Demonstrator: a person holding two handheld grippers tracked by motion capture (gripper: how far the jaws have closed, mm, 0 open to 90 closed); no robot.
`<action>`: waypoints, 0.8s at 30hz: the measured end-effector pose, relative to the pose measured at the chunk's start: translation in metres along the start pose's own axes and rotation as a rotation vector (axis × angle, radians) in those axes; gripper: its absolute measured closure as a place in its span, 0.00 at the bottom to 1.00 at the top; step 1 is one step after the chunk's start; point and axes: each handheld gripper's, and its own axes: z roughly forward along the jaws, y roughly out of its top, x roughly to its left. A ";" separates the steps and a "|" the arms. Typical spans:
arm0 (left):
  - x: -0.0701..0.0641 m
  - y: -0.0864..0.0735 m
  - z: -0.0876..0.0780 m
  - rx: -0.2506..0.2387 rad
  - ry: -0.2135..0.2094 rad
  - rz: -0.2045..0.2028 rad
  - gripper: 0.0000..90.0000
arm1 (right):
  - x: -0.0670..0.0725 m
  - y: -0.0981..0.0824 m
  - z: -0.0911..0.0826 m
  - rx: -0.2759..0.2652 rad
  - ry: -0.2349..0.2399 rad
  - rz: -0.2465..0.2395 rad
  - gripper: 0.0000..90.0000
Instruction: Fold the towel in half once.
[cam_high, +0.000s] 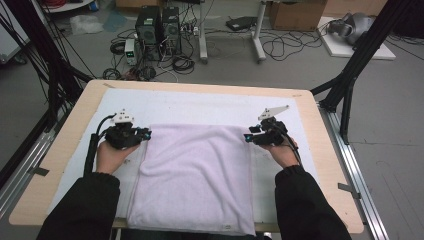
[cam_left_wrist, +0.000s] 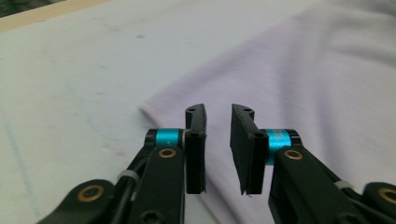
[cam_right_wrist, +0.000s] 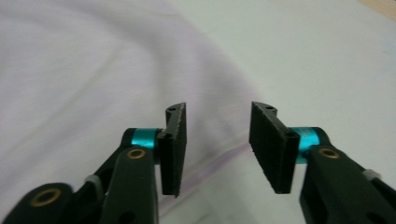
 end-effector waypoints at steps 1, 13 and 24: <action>0.005 0.001 0.007 0.014 0.022 -0.024 0.79 | -0.007 0.001 0.005 0.001 -0.009 0.015 0.56; 0.008 0.000 0.044 0.117 0.074 -0.024 0.96 | -0.024 -0.007 0.041 0.067 0.113 0.071 0.93; 0.010 0.089 0.006 -0.069 0.240 0.054 0.96 | -0.029 0.065 -0.014 -0.058 -0.081 -0.016 0.94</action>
